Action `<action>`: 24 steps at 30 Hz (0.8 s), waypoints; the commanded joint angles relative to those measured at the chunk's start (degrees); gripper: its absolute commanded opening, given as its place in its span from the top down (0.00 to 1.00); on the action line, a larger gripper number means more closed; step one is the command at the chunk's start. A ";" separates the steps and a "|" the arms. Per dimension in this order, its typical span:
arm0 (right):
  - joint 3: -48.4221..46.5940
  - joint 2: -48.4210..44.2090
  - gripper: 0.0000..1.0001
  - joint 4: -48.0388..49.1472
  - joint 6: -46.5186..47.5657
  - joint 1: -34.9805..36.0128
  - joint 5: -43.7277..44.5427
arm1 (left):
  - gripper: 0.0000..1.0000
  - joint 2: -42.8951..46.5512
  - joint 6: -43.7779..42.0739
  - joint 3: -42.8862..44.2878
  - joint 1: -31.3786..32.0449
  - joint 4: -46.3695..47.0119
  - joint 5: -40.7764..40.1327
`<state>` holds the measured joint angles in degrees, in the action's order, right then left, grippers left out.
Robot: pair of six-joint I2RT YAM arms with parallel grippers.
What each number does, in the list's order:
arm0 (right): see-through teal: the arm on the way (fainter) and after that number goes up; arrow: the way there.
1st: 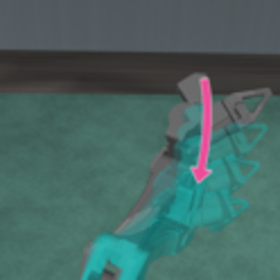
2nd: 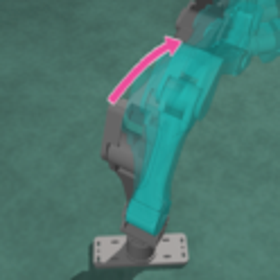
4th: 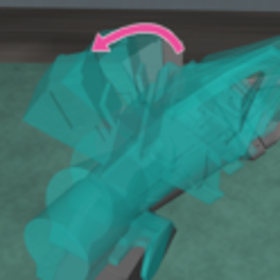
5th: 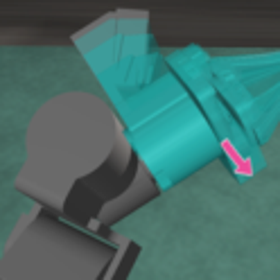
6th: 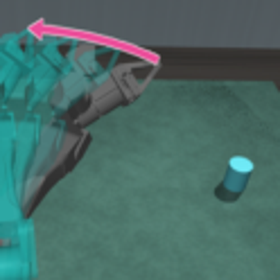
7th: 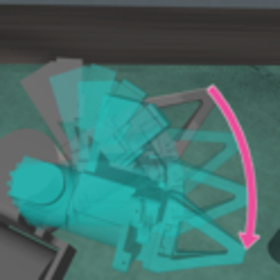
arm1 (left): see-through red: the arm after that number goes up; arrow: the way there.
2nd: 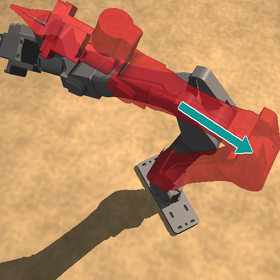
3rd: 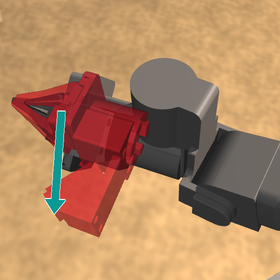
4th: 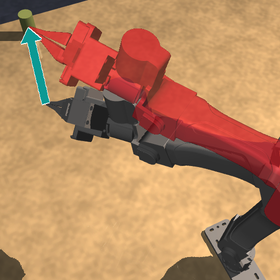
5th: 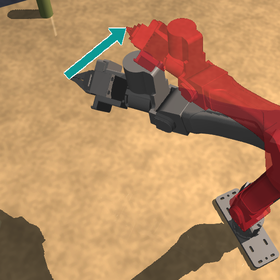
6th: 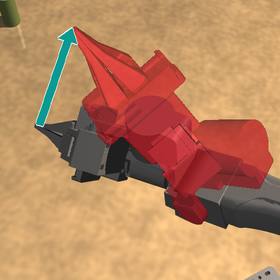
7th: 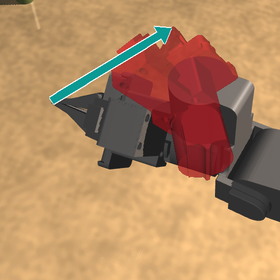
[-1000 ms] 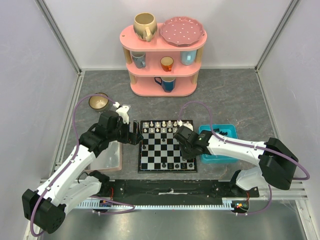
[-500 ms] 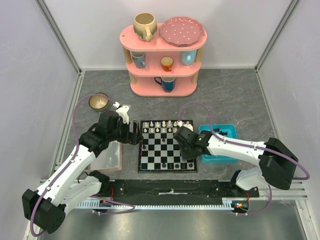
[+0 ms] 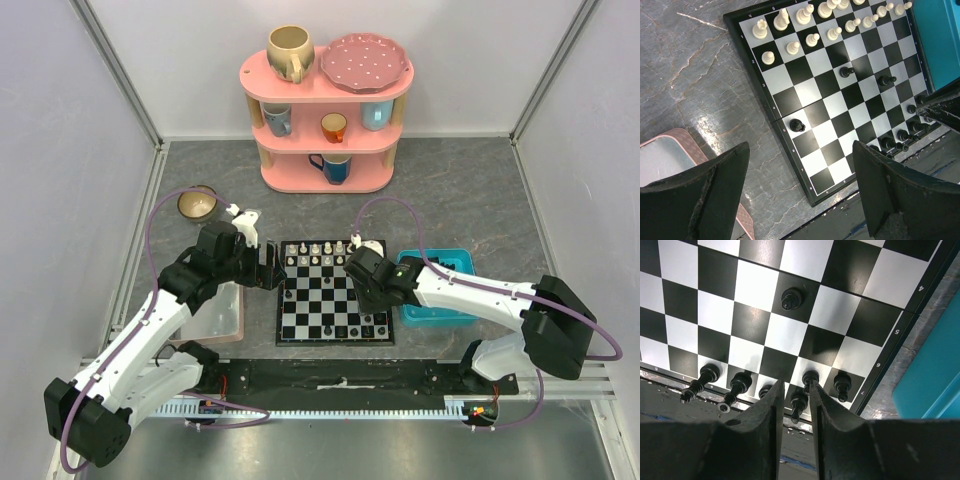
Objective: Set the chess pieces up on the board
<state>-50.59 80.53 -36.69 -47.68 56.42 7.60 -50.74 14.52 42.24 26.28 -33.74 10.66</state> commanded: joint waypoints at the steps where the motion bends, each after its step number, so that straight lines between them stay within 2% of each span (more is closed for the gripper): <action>1: -2.58 -0.99 0.65 -0.05 0.66 0.27 2.94 | 0.11 0.20 -1.78 0.04 0.26 1.83 1.03; 9: -7.15 1.99 0.59 1.35 2.77 -0.26 5.06 | 0.11 0.38 -1.78 0.12 0.26 1.83 1.03; 16: -9.97 6.82 0.60 3.11 4.09 -1.93 3.92 | 0.11 0.38 -1.78 0.04 0.26 1.74 1.12; 24: -9.53 8.15 0.60 3.90 4.61 -3.78 4.01 | 0.11 0.38 -1.78 0.04 0.26 1.83 1.12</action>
<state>-58.41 88.38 -34.37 -44.07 53.56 10.85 -50.74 14.50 42.24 26.28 -33.74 10.68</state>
